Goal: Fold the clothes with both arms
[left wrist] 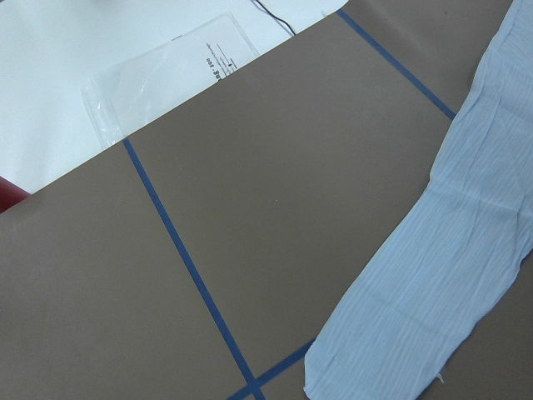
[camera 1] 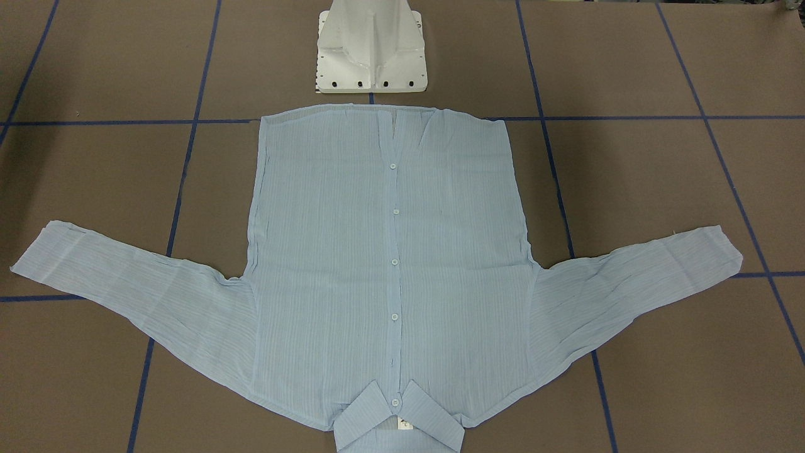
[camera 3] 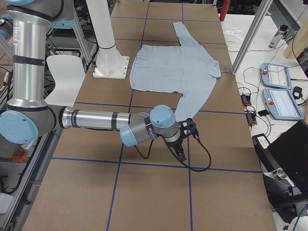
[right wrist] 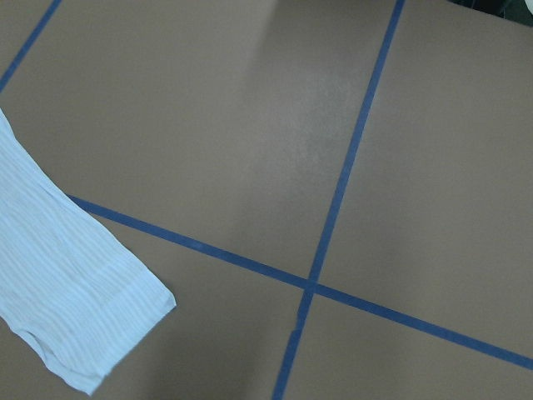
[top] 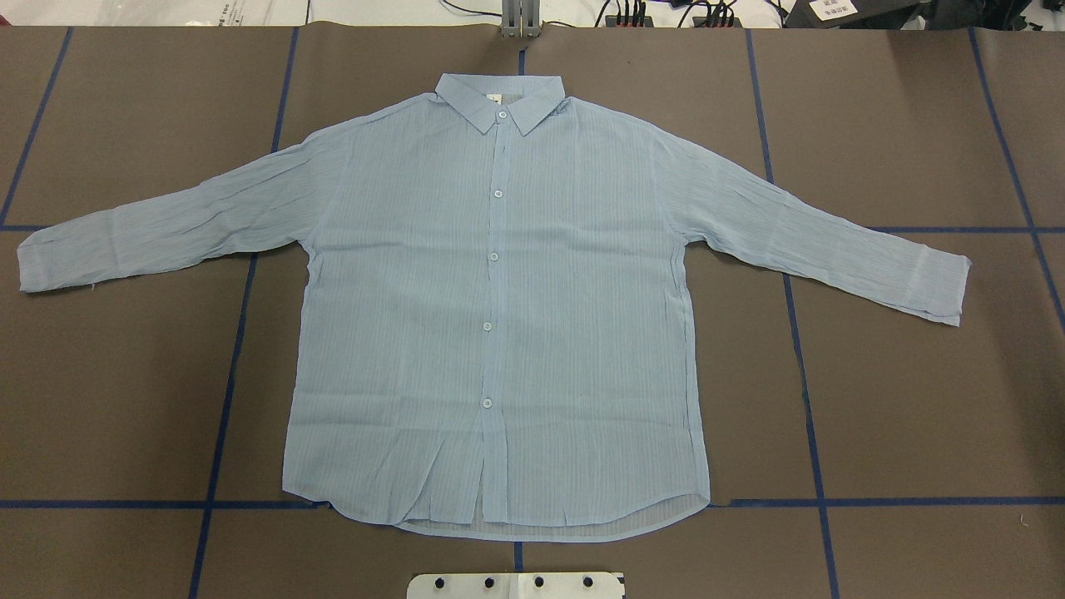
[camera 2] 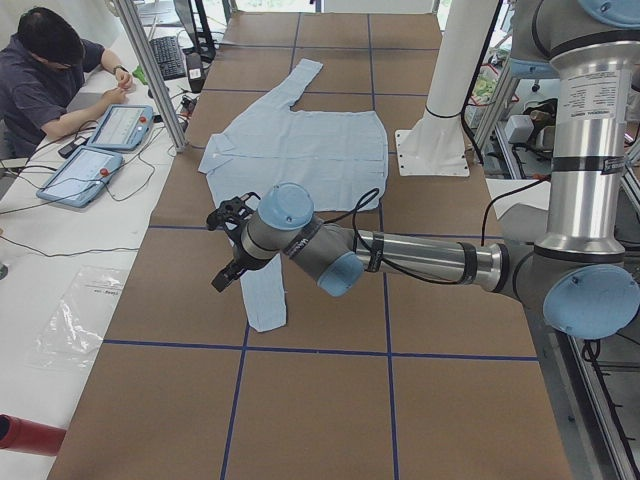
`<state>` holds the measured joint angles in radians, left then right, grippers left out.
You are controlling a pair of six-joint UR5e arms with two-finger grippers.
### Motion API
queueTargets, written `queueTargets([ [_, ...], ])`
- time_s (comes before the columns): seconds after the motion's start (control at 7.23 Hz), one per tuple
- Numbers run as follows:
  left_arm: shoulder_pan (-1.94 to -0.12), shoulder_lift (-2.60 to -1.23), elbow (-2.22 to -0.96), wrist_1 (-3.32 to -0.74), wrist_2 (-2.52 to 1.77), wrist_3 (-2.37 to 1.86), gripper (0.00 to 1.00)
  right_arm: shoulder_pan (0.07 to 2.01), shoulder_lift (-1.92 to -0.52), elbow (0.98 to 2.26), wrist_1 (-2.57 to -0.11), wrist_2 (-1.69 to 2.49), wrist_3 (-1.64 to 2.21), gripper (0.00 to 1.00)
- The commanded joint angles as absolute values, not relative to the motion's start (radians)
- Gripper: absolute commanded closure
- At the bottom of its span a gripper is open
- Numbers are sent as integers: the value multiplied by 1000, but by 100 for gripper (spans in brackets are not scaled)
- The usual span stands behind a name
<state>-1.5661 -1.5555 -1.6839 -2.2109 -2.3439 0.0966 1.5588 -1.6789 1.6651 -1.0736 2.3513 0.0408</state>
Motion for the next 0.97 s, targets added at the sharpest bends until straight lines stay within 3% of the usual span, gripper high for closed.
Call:
queueTargets([
  [0.0, -1566, -1557, -1678, -2226, -2345, 97, 0, 1369, -1667, 1664, -882, 2262, 514, 0],
  [0.41, -1566, -1554, -1686, -2227, -2345, 98, 0, 1044, -1686, 1626, -700, 1958, 1036, 5],
  [0.83, -1566, -1552, -1689, -2227, -2345, 98, 0, 927, -1694, 1519, -590, 1853, 1166, 22],
])
